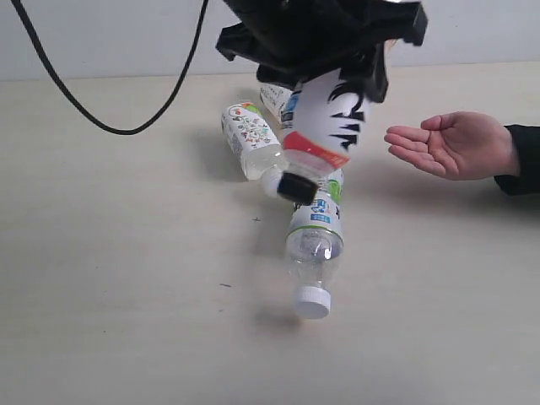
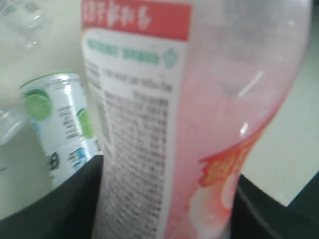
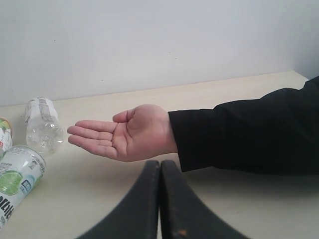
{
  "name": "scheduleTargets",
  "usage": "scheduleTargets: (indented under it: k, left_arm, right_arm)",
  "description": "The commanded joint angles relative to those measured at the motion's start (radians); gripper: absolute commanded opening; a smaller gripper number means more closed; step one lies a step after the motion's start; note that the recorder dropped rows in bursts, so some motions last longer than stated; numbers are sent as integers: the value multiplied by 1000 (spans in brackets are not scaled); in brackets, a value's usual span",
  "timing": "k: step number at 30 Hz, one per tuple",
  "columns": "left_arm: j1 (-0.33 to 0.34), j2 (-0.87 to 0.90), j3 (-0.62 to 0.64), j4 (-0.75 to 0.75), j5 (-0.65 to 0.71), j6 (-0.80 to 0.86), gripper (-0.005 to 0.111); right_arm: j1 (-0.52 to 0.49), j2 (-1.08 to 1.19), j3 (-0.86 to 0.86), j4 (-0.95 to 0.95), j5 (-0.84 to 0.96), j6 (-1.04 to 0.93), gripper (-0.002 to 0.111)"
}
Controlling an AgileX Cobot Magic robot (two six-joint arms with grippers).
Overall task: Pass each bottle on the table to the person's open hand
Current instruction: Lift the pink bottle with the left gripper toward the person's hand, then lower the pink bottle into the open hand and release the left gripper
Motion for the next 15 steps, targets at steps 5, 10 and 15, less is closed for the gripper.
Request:
scheduleTargets:
  k: [5, 10, 15]
  left_arm:
    - [-7, -8, -9, -201, -201, -33, 0]
    - [-35, 16, -10, -309, -336, -33, 0]
    - [-73, 79, -52, -328, -443, -33, 0]
  right_arm:
    - [3, -6, 4, -4, -8, 0, 0]
    - [3, -6, 4, -4, -8, 0, 0]
    - [3, -6, 4, -4, -8, 0, 0]
